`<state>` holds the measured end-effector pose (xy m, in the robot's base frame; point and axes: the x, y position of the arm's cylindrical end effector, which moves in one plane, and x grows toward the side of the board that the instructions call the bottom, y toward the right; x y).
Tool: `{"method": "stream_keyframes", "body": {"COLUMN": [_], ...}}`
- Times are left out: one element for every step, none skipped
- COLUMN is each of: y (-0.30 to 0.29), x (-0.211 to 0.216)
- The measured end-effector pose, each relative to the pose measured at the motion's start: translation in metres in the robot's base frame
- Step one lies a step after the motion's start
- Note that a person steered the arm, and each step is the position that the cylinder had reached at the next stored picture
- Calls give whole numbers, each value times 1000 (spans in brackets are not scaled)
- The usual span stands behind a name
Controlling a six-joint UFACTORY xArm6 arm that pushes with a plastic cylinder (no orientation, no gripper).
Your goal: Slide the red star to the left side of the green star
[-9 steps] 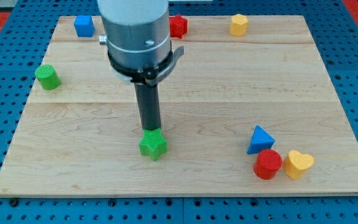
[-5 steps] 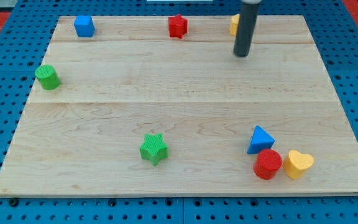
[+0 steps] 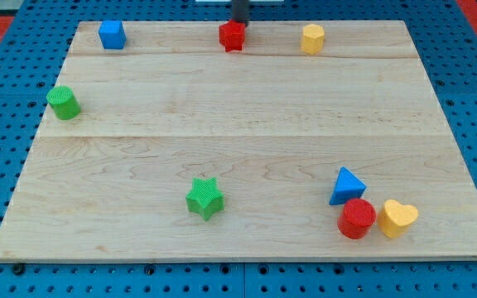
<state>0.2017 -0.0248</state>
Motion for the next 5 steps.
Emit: {"method": "stream_keyframes", "body": {"y": [-30, -17, 25, -4, -43], "x": [57, 37, 47, 91, 96]}}
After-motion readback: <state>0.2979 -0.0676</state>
